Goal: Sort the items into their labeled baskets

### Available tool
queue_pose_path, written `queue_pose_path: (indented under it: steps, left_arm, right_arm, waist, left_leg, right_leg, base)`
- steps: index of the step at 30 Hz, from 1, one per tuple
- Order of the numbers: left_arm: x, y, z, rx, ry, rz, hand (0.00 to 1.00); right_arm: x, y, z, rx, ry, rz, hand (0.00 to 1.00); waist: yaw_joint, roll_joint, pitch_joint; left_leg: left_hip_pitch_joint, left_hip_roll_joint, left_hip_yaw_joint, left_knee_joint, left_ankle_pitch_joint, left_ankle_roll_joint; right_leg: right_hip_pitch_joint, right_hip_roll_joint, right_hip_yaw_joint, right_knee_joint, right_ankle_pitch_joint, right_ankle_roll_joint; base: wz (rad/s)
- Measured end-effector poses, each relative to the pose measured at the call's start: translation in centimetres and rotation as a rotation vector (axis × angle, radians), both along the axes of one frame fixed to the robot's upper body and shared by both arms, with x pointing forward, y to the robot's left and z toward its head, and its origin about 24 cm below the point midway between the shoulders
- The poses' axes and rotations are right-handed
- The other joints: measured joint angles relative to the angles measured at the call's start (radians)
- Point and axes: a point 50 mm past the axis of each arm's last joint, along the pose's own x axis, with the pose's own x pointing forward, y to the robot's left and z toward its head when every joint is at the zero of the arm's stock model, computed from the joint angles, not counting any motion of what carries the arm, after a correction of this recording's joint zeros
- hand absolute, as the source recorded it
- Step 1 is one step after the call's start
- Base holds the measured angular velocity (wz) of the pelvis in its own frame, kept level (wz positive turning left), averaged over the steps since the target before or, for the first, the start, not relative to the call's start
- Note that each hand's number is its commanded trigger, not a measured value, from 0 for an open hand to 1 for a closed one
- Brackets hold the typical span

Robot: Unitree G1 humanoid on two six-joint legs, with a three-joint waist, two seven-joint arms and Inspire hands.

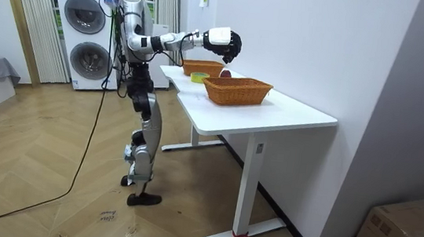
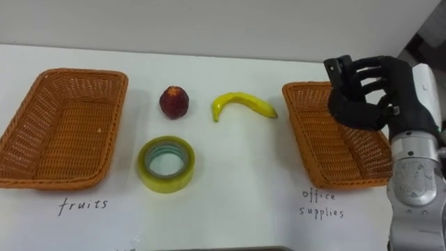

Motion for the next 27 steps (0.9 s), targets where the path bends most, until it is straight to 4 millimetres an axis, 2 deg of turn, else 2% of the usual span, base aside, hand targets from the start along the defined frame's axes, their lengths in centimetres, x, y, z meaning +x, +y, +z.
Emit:
queue_pose_path:
  steps: [19, 25, 27]
  left_arm:
    - [0.3, 0.5, 0.3, 0.019, -0.02, 0.019, 0.0]
    - [0.3, 0.7, 0.4, 0.024, -0.026, 0.028, 0.0]
    - [0.3, 0.8, 0.4, 0.025, -0.021, 0.034, 0.0]
  right_arm:
    - [-1.2, -0.7, -2.6, 0.0, 0.17, 0.026, 1.0]
    - [-1.3, -0.7, -3.3, -0.015, 0.235, 0.032, 1.0]
    - [-1.4, -0.8, -3.4, -0.025, 0.256, 0.036, 1.0]
  waist:
    - [0.011, -0.008, 0.002]
    - [0.011, -0.013, -0.0005]
    - [0.012, -0.017, -0.004]
  left_leg:
    - [0.002, -0.002, 0.004, 0.004, 0.0, 0.0]
    - [0.002, -0.001, 0.005, 0.002, 0.0, 0.0]
    - [0.002, -0.001, 0.006, 0.002, 0.0, 0.0]
  right_leg:
    - [0.0, -0.003, 0.005, 0.005, -0.001, 0.001]
    - [0.0, -0.001, 0.006, -0.002, -0.001, 0.001]
    - [0.0, -0.001, 0.006, -0.004, -0.001, 0.001]
  base:
    - [0.0]
    - [0.0]
    - [0.0]
